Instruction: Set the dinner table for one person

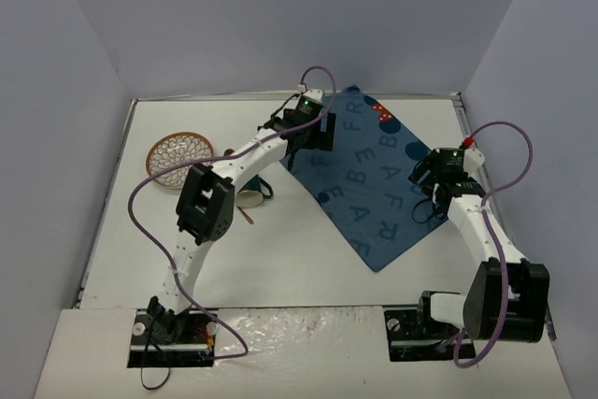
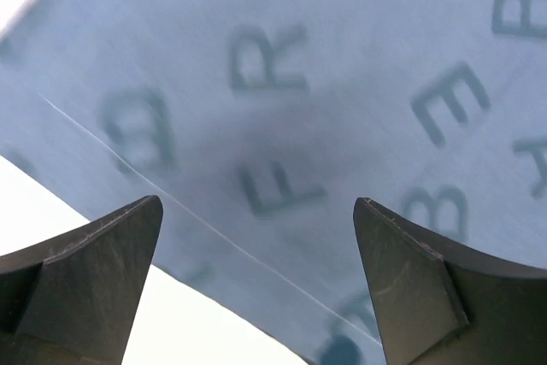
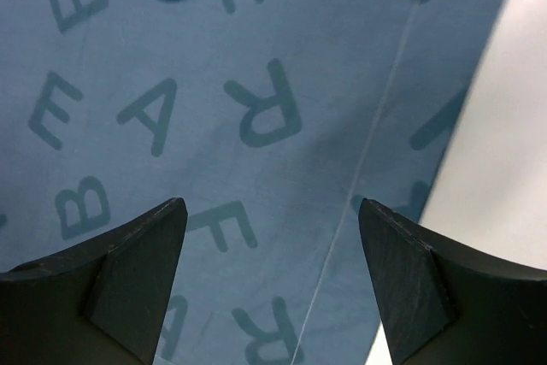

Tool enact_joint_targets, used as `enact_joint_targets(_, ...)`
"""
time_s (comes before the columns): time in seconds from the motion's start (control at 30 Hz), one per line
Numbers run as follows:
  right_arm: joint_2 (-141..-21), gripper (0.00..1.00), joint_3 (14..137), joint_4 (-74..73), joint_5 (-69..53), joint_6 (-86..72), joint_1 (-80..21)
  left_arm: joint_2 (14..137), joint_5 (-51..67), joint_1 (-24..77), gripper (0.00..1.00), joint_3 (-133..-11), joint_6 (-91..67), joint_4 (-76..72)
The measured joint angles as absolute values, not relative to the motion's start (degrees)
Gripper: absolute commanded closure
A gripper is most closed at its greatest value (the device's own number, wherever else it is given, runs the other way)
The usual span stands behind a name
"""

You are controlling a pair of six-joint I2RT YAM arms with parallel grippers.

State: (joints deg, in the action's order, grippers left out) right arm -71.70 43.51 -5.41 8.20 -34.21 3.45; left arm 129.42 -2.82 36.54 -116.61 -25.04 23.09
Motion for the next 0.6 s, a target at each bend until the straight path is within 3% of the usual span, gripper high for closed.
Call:
enact_joint_targets(0.2, -77.3, 0.23, 38.0, 1.5, 4.1, -36.3, 0.8, 138.0, -1.3, 32.7, 0.09, -129.0, -15.9, 24.7)
enact_joint_targets(0.4, -79.5, 0.23, 34.4, 5.5, 3.6, -38.8, 0.5, 145.5, 1.2, 29.8, 0.09, -129.4, -13.3, 26.3)
enact_joint_targets(0.6, -81.0, 0.22, 33.3, 10.2, 3.3, -41.1, 2.9, 144.6, 1.0, 29.7, 0.1, -127.4, -14.2, 25.6)
